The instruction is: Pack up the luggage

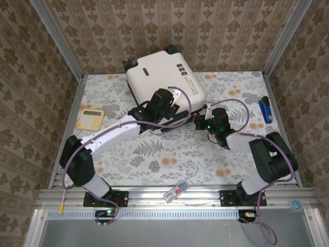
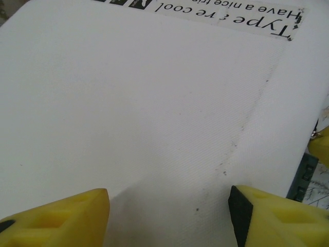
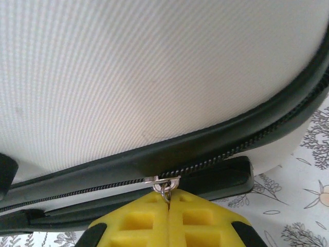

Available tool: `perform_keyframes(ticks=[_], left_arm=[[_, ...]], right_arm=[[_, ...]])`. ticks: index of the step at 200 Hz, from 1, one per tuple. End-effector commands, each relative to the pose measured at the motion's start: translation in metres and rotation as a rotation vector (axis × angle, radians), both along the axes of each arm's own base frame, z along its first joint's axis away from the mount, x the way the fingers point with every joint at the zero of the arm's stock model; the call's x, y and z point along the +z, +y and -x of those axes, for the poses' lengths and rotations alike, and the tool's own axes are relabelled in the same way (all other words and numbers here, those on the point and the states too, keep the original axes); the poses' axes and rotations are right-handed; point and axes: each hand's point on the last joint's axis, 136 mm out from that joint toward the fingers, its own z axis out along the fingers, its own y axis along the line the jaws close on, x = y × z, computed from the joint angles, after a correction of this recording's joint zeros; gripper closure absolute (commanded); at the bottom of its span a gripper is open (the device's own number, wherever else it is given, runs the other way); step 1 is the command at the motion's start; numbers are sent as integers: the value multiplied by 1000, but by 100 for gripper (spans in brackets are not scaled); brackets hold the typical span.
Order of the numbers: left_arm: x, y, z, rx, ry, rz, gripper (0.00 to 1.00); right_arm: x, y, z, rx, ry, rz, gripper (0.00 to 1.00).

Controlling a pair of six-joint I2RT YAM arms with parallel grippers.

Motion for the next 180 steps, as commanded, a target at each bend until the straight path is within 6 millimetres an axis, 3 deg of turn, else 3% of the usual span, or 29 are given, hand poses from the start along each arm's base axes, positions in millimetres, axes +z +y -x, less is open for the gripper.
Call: perform_keyframes(ticks=[1, 22, 46, 79, 113, 142, 180], left_arm=[[24, -2, -9, 1, -13, -34, 28], [51, -32, -24, -25, -29, 27, 23], [61, -55, -51, 13, -25, 24, 18], [49, -76, -87, 84, 11, -37, 17], [37, -92, -111, 131, 3, -27, 13], [29, -100, -123, 165, -14, 21, 12], [12, -112, -123, 163, -15, 33, 11]], right_arm=[[21, 14, 3, 46, -97, -7, 100], [19, 20, 4, 60, -89, -12, 100], [17, 22, 5, 65, -81, -16, 100], [17, 24, 6, 66, -80, -19, 100], [17, 25, 7, 74, -79, -20, 100], [17, 26, 9, 79, -76, -24, 100], [18, 28, 13, 84, -79, -23, 100]])
